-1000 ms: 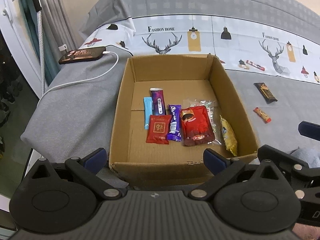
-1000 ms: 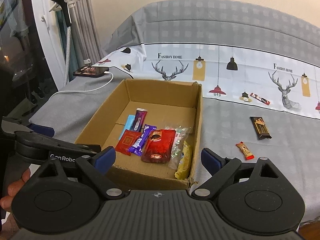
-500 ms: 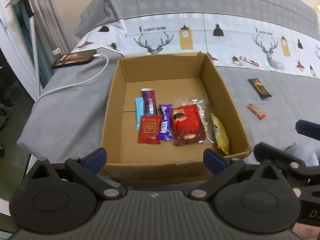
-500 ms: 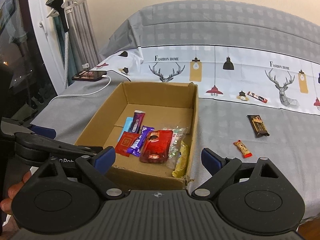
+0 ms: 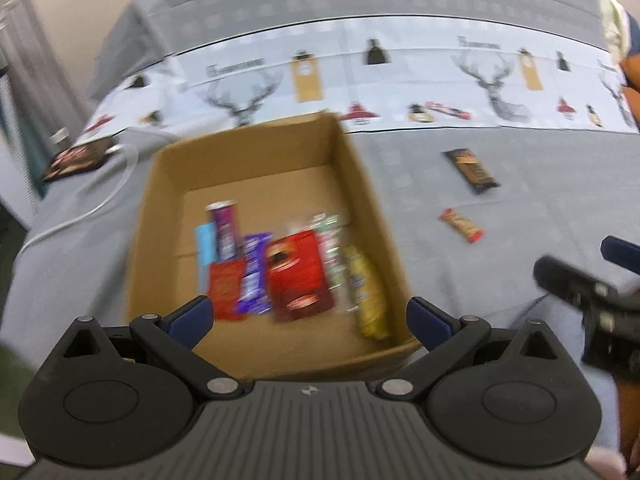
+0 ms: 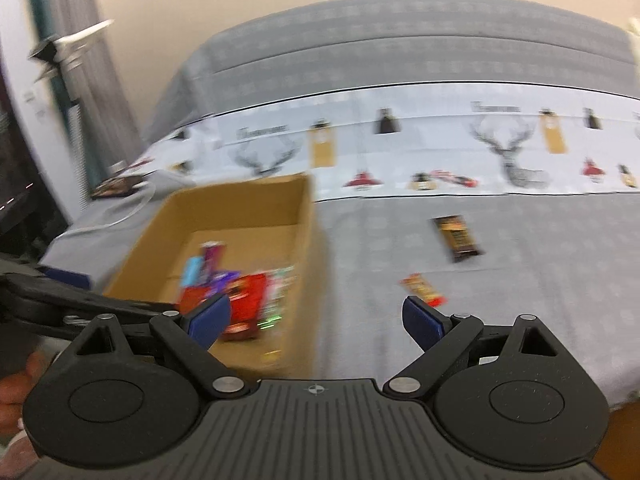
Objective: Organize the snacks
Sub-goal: 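Move both tools to the last snacks and grasp the small red-gold candy with the left tool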
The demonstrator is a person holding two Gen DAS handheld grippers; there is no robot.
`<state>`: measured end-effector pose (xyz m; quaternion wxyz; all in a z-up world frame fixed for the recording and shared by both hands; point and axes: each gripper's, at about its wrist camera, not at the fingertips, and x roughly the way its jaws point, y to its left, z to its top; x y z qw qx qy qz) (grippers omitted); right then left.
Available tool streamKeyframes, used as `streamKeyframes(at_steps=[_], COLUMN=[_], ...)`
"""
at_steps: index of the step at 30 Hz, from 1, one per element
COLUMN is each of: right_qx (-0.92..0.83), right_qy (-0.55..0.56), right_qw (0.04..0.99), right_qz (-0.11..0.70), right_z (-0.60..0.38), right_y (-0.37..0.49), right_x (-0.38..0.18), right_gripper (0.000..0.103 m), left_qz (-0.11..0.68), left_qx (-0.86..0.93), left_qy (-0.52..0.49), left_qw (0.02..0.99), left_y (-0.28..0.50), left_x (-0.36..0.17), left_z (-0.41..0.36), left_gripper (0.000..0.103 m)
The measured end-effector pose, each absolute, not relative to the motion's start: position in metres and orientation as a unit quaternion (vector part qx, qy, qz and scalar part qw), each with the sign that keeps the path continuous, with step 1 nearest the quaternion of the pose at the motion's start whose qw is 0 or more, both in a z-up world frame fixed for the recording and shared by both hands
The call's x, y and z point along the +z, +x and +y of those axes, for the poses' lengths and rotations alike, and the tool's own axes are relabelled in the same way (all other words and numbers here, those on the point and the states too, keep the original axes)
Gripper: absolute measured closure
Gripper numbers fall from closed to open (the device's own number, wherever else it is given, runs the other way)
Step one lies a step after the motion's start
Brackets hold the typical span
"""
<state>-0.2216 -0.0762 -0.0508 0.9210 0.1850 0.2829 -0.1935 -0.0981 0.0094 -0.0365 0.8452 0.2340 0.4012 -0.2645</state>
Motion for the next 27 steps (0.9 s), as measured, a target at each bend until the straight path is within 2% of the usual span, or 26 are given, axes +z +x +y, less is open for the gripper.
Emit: streamKeyframes(at_steps=[12, 20, 27], right_qx=[-0.321, -0.335, -0.327], right_qy=[0.224, 0.234, 0.233], right_qw=[0.868, 0.85, 0.842], right_qz=[0.305, 0.333, 0.361], right_z=[-0.224, -0.29, -0.337], right_y=[-0.257, -0.233, -0.189], right_x=[-0.101, -0.147, -0.185], right_gripper=[0.008, 0.008, 0.008], left_qz=[0.464, 0.513, 0.58], left_qx=[-0.299, -0.239, -0.191], left_qy=[0.258, 0.267, 0.235], left_qw=[0.793, 0.779, 0.756], left_y=[-0.085, -0.043, -0.003], left_x=[-0.099, -0.167, -0.221], left_z=[-0.153, -0.224, -0.26], left_gripper=[0.0, 0.0, 0.001])
